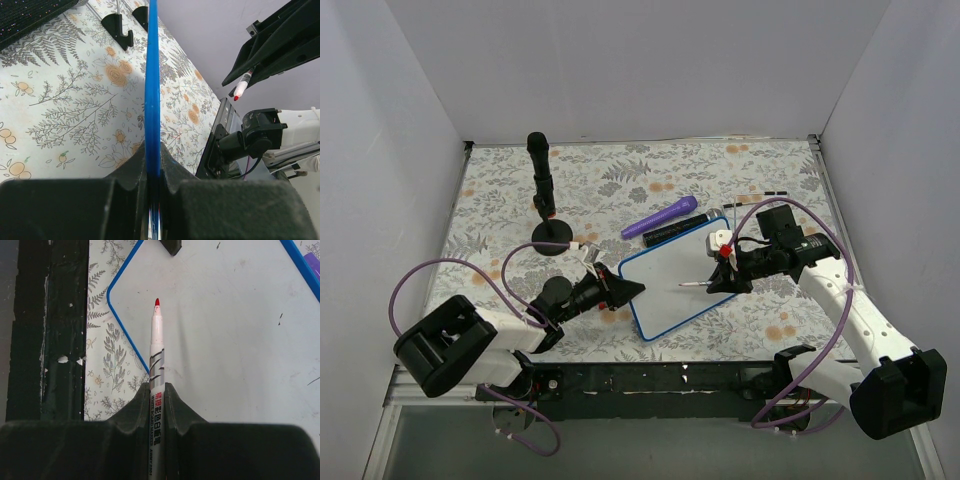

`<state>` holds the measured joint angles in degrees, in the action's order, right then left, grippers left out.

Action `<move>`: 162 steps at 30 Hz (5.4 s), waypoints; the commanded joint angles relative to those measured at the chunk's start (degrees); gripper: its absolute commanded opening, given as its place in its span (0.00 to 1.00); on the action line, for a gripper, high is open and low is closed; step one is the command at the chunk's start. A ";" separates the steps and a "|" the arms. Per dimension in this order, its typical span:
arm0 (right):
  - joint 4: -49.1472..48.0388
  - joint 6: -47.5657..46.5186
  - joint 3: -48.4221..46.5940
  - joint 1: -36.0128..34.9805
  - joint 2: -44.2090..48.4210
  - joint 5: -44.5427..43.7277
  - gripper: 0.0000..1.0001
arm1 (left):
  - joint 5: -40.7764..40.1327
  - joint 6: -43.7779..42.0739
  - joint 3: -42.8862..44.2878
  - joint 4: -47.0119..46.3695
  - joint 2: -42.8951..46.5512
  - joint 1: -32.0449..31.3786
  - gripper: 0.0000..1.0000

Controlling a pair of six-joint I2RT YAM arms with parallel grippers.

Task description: Write a sentence on the whiteboard

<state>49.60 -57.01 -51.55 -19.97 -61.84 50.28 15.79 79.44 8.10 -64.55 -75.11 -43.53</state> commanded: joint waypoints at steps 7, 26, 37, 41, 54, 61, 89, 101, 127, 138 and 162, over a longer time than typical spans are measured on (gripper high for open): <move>-0.12 -0.20 0.31 -0.69 2.52 3.07 0.01 | -1.55 -2.18 0.95 1.01 5.06 -0.59 0.00; -7.68 2.52 5.49 -3.41 4.80 2.72 0.01 | -3.57 -2.27 2.27 4.08 6.91 -2.26 0.00; -9.96 2.87 7.95 -3.94 5.68 2.28 0.01 | -4.45 -2.18 2.89 3.74 5.24 -2.88 0.00; -10.76 3.22 8.48 -3.59 5.86 1.66 0.01 | -4.54 -2.01 2.98 2.77 4.01 -3.14 0.00; -11.55 3.93 9.36 -3.50 5.68 2.10 0.01 | -5.16 -1.92 2.45 1.98 3.66 -3.32 0.00; -11.81 4.37 8.84 -3.41 5.24 1.22 0.01 | -5.24 -2.01 2.27 2.15 3.83 -3.32 0.00; -7.68 1.47 2.25 -4.55 1.99 -2.82 0.01 | -5.77 -2.01 2.19 2.68 3.92 -3.32 0.00; -8.74 3.84 0.14 -10.09 -0.12 -6.07 0.01 | -6.04 -1.74 1.92 2.42 3.92 -3.32 0.00; -7.95 9.38 -7.16 -15.01 -2.58 -9.94 0.01 | -6.39 -0.16 1.22 0.48 3.04 -3.32 0.00; -10.75 12.01 -4.70 -15.28 -2.14 -8.54 0.01 | -6.30 0.01 1.13 0.04 2.87 -3.32 0.00; -12.87 12.80 -2.33 -15.19 -1.53 -8.54 0.01 | -5.77 -0.16 1.13 -0.49 2.43 -3.32 0.00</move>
<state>38.37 -44.86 -54.46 -34.96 -64.34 40.49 10.83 79.81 9.04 -61.01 -73.01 -46.63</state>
